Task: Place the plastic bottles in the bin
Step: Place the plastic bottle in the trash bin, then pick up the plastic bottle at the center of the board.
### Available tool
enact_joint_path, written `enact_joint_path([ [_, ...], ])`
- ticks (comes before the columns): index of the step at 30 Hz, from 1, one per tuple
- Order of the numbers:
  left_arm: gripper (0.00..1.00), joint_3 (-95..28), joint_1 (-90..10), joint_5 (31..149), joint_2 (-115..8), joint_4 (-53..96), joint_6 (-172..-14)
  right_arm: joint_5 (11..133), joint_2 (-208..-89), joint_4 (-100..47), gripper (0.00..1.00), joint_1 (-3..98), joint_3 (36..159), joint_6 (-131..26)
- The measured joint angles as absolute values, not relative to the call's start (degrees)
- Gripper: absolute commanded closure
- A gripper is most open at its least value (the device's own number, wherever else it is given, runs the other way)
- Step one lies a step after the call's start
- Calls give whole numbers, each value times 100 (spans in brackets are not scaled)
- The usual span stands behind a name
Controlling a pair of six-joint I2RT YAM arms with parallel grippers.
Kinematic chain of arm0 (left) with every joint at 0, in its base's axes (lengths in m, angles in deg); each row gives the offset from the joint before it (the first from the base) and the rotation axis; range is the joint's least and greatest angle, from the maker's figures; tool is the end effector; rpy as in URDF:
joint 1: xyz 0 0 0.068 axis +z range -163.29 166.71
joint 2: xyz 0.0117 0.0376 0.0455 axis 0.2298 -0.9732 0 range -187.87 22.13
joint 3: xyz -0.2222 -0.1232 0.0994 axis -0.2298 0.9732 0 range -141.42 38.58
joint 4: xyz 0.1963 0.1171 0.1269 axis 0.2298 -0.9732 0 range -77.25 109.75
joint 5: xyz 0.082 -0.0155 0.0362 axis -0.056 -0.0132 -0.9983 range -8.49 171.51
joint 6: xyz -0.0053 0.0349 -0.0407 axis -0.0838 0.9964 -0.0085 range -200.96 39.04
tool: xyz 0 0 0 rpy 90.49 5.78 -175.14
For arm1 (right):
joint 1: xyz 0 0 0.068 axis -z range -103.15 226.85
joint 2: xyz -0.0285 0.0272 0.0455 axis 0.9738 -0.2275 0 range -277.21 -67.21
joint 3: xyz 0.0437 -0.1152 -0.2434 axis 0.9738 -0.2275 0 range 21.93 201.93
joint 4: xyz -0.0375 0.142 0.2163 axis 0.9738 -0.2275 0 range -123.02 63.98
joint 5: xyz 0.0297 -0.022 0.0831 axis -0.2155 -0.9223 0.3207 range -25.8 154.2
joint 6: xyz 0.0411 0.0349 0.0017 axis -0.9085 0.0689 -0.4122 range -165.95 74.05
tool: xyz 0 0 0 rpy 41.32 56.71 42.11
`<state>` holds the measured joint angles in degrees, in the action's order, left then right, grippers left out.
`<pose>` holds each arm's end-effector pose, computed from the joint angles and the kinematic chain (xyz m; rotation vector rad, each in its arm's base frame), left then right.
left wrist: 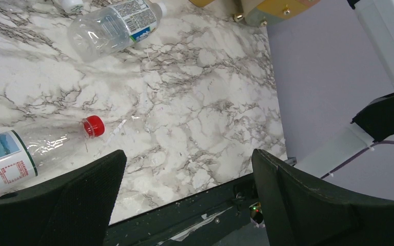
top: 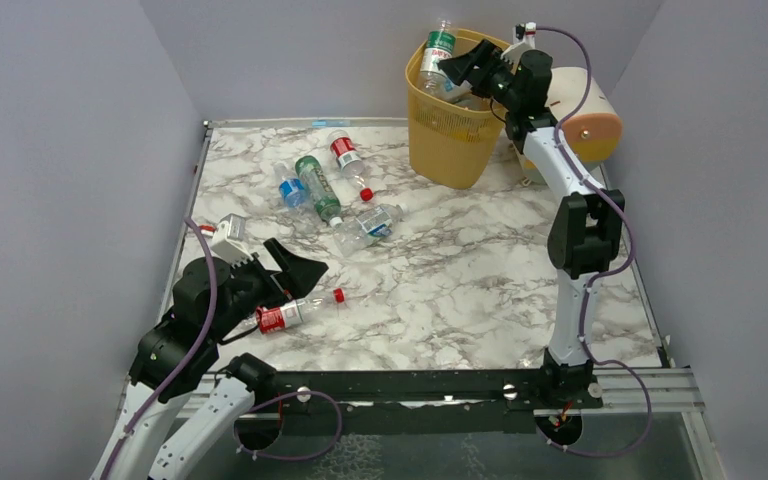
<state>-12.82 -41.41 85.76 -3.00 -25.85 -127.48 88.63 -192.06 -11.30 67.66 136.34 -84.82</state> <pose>0.0671 -0.0388 0.3516 -0.2709 2.0062 -0.9296 0.5196 0.0991 0.3528 0.0473 1.5848 0.9828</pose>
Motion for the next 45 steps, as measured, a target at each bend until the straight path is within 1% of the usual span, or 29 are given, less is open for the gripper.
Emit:
enact_joint_path([
  [5, 1, -1221, -4141, 8576, -300, -2588, -12751, 8660, -18406, -1427, 0, 6766, 13009, -8124],
  [11, 1, -1205, -4141, 8578, -300, -2581, -12748, 8439, -16876, -1583, 0, 6766, 11873, -7693],
  [17, 1, -1094, -4141, 8578, -304, -2561, -12746, 8596, -15419, -1639, 0, 6766, 10688, -7348],
  [22, 1, -854, -4141, 8596, -348, -2502, -12742, 8906, -14654, -1902, 0, 6764, 9652, -7171],
  [24, 1, -788, -4141, 8606, -459, -2474, -12711, 9009, -14527, -2042, 0, 6753, 9202, -7138],
  [30, 1, -784, -4141, 8606, -1010, -2365, -12407, 9219, -14433, -2354, 0, 6602, 8415, -7145],
  [34, 1, -980, -4141, 8591, -1841, -2413, -11942, 9309, -14433, -2496, 0, 6270, 8089, -7158],
  [39, 1, -1059, -4141, 8482, -2719, -2400, -11527, 9376, -14433, -2547, 0, 5833, 7901, -7180],
  [43, 1, -843, -4141, 8462, -2820, -2231, -11505, 9348, -14553, -2584, 3, 5345, 7954, -7005],
  [45, 1, -768, -4141, 8462, -2794, -2146, -11544, 9296, -14870, -2623, 5, 5109, 8164, -6869],
])
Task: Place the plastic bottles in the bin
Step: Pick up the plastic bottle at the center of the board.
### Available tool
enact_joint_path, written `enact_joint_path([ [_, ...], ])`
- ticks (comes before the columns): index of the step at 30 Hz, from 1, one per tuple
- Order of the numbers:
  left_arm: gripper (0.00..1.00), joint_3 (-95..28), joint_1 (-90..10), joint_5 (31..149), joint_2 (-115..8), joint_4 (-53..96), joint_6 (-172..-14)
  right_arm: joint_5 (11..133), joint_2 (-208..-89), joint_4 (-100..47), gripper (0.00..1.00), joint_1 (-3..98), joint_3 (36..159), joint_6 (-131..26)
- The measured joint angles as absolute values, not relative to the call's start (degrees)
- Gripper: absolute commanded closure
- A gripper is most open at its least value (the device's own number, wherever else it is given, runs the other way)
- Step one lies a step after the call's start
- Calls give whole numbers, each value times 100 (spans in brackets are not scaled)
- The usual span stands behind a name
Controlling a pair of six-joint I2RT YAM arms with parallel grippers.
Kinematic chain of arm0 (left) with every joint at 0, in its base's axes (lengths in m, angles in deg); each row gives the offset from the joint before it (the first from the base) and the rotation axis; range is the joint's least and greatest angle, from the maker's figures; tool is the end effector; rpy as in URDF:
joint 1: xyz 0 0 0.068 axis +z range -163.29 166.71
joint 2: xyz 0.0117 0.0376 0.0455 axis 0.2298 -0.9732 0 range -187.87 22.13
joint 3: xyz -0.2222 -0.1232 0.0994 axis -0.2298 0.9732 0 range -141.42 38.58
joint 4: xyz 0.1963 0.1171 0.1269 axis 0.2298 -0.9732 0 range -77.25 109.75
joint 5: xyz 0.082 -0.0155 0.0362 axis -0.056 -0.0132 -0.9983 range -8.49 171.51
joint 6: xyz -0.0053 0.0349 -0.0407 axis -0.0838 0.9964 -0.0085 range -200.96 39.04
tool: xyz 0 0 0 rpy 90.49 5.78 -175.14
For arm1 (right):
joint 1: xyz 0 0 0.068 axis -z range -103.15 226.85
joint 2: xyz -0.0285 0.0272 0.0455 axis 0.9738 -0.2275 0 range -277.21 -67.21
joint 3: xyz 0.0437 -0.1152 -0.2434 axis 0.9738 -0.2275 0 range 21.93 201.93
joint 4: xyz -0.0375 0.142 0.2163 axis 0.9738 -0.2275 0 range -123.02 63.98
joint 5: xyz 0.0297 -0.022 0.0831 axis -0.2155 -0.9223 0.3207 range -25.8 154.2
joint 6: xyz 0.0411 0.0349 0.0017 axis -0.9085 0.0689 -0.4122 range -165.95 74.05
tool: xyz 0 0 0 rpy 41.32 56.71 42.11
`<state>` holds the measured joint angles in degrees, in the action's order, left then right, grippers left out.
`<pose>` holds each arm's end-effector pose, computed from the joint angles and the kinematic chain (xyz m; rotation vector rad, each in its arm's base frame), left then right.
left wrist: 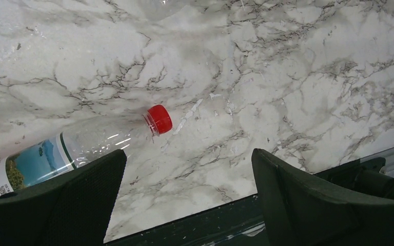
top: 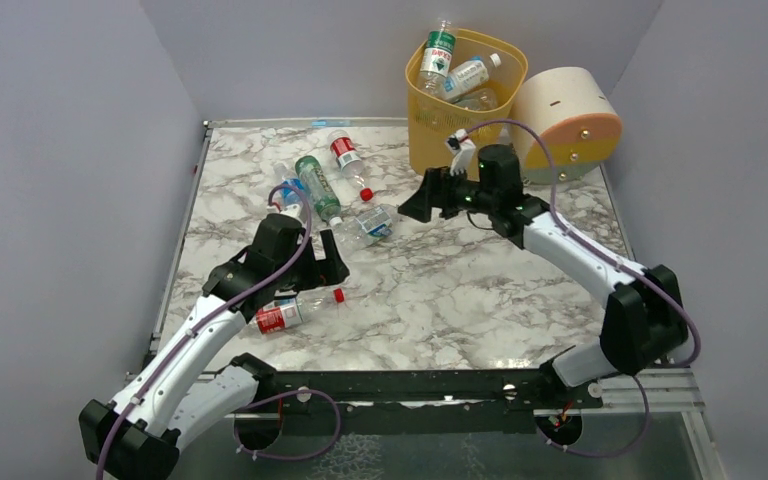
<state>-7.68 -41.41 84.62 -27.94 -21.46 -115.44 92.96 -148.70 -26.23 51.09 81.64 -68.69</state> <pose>0.1547 -0.0848 0.2820 -0.1077 2.4329 -0.5803 0.2882 0.1582 0.3000 -0.4030 2.0128 1.0332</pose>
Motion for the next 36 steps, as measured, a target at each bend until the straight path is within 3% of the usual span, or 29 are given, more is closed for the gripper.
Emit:
enact_joint_path([
  [8, 1, -746, -4141, 8388, -2781, -1888, -11634, 9027, -16496, -2968, 6, 4558, 9114, -6539],
  [15, 1, -1077, -4141, 8237, -2313, -2085, -11896, 9261, -16761, -2807, 5, 3522, 9217, -5886],
  [21, 1, -1597, -4141, 8187, -1362, -2129, -12377, 9849, -17196, -2157, 3, 3310, 9147, -5372],
  [36, 1, -1986, -4141, 7828, -217, -2244, -13028, 9667, -18341, -2061, 0, 1704, 9871, -4270],
])
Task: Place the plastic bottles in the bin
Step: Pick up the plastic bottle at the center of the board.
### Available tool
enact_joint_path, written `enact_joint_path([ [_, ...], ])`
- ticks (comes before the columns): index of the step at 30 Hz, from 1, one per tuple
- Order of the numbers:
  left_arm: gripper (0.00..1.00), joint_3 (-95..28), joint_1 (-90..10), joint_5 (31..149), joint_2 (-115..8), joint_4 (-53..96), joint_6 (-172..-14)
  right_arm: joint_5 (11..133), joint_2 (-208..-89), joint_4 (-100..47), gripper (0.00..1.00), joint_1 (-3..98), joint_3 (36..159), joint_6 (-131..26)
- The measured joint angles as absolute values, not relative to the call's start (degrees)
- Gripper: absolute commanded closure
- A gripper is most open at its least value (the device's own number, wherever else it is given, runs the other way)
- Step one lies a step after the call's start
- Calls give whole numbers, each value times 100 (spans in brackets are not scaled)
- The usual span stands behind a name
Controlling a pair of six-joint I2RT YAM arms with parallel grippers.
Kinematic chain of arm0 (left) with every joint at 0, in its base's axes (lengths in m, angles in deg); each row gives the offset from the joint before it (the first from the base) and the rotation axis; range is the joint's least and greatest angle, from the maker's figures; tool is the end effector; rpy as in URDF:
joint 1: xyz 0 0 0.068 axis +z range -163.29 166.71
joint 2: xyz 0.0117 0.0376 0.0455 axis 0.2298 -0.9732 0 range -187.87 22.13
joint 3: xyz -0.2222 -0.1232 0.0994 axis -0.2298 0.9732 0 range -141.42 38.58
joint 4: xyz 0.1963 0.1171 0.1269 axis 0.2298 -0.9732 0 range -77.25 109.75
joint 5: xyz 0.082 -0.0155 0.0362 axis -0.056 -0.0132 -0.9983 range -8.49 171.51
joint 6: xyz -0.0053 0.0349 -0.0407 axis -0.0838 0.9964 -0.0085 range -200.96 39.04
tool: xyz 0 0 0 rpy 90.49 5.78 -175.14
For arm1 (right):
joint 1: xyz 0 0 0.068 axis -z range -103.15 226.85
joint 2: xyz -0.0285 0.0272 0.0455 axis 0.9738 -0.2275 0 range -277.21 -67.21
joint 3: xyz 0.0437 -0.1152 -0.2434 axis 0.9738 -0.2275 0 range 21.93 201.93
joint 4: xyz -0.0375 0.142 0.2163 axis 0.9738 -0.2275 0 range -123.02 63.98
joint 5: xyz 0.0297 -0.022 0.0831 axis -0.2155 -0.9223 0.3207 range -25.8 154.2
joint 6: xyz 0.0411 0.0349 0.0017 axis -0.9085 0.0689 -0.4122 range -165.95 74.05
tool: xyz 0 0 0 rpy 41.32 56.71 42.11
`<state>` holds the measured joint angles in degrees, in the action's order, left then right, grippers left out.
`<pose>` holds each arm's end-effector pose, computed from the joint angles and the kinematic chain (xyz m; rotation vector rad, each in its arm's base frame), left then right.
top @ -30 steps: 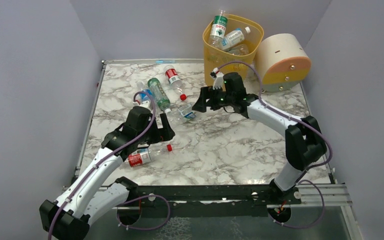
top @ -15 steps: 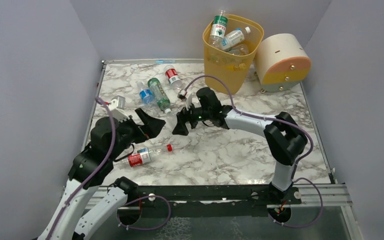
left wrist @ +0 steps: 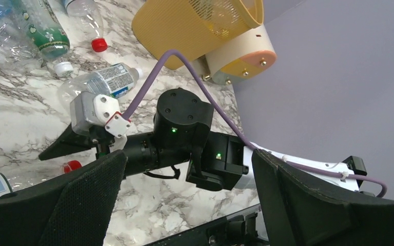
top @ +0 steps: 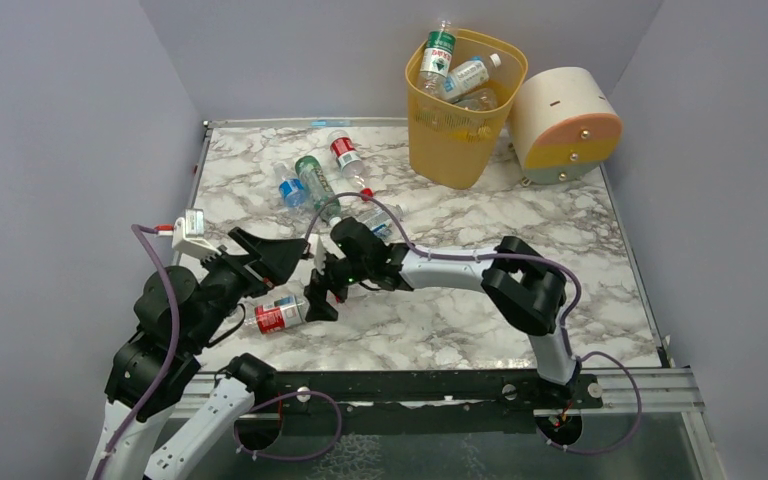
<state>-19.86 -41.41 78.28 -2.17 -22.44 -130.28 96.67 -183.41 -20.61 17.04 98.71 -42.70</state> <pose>0.0512 -0.0250 0.3939 -0.3755 1.7669 -0.9414 0.2098 0.3988 0.1830 -1.4888 1.7537 1.1554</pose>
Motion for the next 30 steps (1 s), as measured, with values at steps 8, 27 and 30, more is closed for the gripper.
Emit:
enact_joint_path([
  [8, 1, -1997, -4141, 7822, -221, -2282, -13054, 8832, -18894, -2210, 1, 1232, 10677, -3654],
  [27, 1, -2014, -4156, 7737, -20, -2328, -13105, 8308, -19512, -2562, 30, 1092, 11034, -3287],
  [30, 1, -2014, -4191, 7702, -22, -2328, -13100, 8303, -19504, -2566, 39, 1092, 11023, -3302],
])
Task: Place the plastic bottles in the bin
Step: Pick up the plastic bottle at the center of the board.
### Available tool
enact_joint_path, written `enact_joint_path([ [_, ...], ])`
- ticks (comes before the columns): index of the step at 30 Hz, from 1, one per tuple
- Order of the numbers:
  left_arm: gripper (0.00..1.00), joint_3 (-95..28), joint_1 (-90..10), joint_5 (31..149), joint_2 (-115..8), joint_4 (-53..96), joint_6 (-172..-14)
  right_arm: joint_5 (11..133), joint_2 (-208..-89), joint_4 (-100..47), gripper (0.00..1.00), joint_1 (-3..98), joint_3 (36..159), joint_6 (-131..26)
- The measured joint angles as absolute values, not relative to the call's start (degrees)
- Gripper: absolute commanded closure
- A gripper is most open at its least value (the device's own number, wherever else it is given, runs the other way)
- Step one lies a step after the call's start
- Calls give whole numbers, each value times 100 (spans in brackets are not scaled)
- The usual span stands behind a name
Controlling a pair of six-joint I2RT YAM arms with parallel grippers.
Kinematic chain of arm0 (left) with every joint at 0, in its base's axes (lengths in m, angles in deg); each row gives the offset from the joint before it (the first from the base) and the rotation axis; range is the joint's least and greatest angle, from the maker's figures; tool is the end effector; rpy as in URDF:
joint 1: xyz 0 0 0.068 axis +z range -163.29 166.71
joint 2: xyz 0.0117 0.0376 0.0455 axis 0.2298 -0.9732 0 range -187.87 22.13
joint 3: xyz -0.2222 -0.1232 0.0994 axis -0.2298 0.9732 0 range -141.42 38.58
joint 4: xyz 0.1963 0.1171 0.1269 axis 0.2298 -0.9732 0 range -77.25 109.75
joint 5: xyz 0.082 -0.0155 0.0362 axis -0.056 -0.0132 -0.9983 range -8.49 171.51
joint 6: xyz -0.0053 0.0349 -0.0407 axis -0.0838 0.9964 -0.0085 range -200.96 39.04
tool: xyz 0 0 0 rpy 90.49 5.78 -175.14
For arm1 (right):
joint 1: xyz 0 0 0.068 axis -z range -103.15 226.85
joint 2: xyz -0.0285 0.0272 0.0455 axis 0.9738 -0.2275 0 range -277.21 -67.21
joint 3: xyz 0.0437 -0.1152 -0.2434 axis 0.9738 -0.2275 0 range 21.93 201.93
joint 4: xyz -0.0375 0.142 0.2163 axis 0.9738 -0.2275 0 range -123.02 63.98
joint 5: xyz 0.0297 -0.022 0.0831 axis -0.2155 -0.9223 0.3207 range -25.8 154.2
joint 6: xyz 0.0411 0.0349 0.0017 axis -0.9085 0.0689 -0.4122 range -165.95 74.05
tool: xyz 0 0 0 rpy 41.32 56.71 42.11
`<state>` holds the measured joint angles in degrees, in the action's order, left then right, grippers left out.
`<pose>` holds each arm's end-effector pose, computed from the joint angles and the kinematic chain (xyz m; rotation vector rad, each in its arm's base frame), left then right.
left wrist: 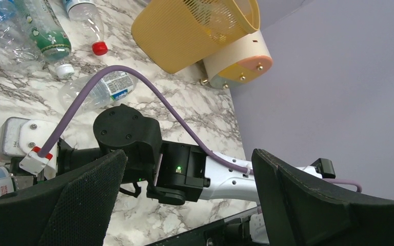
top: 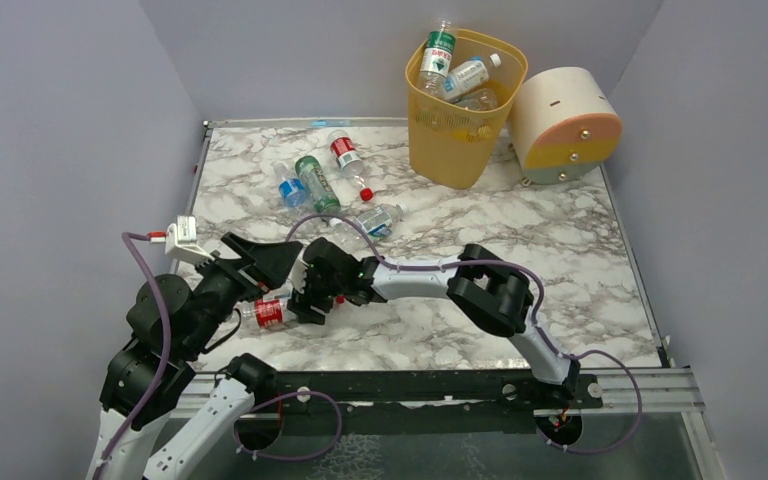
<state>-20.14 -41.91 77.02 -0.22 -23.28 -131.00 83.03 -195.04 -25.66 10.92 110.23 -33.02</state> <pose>0.0420 -0.0197 0.3948 -0.3917 1.7376 -0.9503 0.1903 0.4545 0.1444 -1.6358 1.6977 0.8470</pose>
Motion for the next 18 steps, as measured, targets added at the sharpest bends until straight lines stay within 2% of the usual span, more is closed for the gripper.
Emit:
enact_joint_path([
  [2, 1, -2014, -4204, 7693, -27, -2328, -13089, 8288, -19475, -2566, 46, 1092, 10996, -3309],
  [4, 1, -2014, -4222, 7686, -44, -2328, -13085, 8279, -19425, -2601, 48, 1092, 10937, -3344],
  [10, 1, -2014, -4237, 7688, -158, -2314, -13039, 8126, -18918, -2606, 49, 1092, 10317, -3457],
  [18, 1, -2014, -4265, 7695, -374, -2247, -12923, 7628, -17425, -2621, 49, 1096, 9261, -3698],
])
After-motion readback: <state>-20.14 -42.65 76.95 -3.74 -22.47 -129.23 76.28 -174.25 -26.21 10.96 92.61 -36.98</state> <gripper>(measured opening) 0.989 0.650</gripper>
